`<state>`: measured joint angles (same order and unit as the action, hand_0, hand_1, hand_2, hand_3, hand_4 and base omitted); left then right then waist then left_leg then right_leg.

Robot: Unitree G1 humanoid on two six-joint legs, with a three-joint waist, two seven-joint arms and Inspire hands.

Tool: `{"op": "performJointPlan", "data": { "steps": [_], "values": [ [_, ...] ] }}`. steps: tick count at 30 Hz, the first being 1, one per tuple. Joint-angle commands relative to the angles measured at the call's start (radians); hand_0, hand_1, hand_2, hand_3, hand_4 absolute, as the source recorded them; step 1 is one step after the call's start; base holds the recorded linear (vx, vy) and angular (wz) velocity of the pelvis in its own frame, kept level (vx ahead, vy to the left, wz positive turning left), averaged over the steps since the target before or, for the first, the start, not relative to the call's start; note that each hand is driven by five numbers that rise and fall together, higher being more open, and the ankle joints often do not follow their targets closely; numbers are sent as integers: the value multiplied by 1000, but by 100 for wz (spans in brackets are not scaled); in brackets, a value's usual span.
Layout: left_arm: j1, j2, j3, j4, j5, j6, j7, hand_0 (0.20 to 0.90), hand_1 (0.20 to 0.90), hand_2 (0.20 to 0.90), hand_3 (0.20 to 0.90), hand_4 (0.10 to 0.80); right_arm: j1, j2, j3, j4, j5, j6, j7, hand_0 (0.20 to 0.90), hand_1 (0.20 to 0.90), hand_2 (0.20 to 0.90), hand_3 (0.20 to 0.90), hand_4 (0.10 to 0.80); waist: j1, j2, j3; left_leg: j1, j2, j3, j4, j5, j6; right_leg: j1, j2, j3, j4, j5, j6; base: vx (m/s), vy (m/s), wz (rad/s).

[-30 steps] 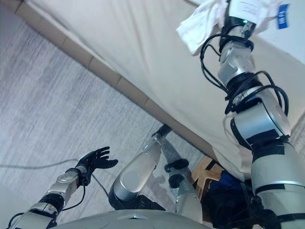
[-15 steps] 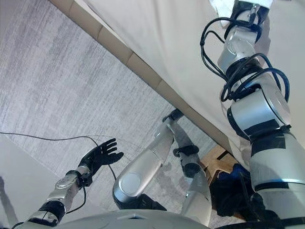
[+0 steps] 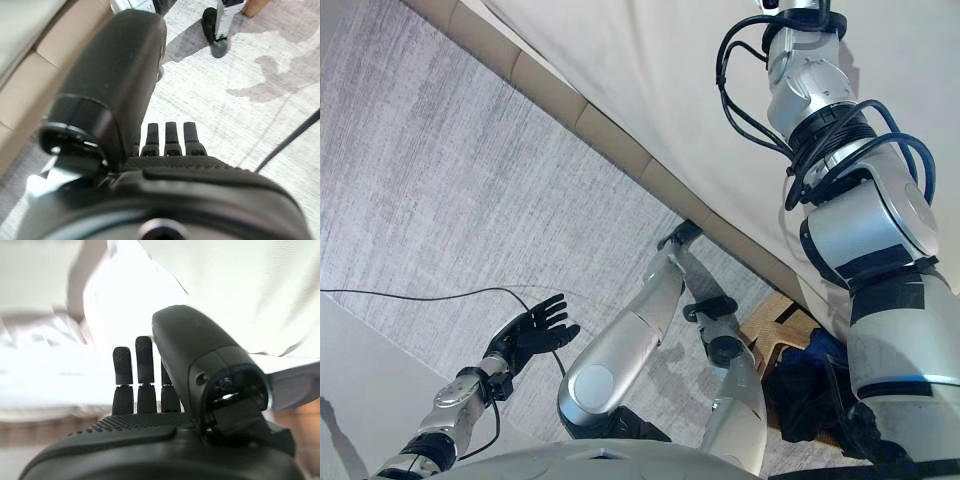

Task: Pick up the clothes from the bed and place them into the basket

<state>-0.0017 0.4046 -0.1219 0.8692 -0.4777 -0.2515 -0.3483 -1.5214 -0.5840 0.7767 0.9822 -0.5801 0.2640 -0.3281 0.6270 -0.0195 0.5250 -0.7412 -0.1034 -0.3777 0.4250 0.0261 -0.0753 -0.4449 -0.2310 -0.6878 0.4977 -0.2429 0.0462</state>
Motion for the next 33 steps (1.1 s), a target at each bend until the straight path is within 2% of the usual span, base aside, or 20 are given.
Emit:
{"op": "performJointPlan", "data": {
  "steps": [1,7,9,10,11,15,22,33],
  "values": [
    [86,75,-18,37,-21,-16,27,900,900,900,900,800,-89,-34,68,-119,-42,-17,3,300,300,300,200,100,15,-16,-5,83,14,85,-105,-10,70,132,5,51,-54,101,35,0,0,0],
    [54,85,1,52,-4,11,48,900,900,900,900,800,-70,-40,65,-152,-49,-53,61,300,300,300,200,100,9,-40,-5,147,12,93,-138,-13,67,211,20,73,-124,121,34,-13,-35,-13],
    [40,88,2,54,-2,23,55,900,900,900,900,800,-58,-51,61,-167,-56,-30,83,300,300,300,200,100,4,-45,-5,163,12,99,-139,-18,65,231,22,80,-138,122,35,-10,-5,-8],
    [32,89,1,54,1,28,58,900,900,900,900,800,-56,-50,56,-165,-54,-16,78,646,646,646,604,504,2,-47,-5,165,9,103,-136,-20,65,238,23,84,-145,125,34,0,0,0],
    [23,89,-2,52,1,37,61,900,900,900,900,800,-55,-48,50,-161,-49,-14,61,900,900,900,900,800,2,-48,-5,166,10,104,-133,-23,65,241,22,84,-149,126,35,-24,14,-3],
    [7,84,-7,54,-5,54,70,900,900,900,900,800,-57,-34,37,-148,-98,0,33,900,900,900,900,800,0,-53,-5,172,10,110,-123,-34,64,255,30,91,-168,131,35,-8,6,-1],
    [0,90,-14,56,-3,72,66,900,900,900,900,800,-98,-33,115,-85,-240,87,125,900,900,900,900,800,24,-70,-5,192,7,110,-140,-39,67,301,36,71,-228,164,43,5,-11,-4],
    [-1,100,-9,41,-2,83,59,900,900,900,900,800,-111,-33,148,-77,-342,87,186,900,900,900,900,800,41,-73,-5,202,2,104,-148,-38,68,317,33,65,-236,172,46,17,-4,4]
  ]
}}
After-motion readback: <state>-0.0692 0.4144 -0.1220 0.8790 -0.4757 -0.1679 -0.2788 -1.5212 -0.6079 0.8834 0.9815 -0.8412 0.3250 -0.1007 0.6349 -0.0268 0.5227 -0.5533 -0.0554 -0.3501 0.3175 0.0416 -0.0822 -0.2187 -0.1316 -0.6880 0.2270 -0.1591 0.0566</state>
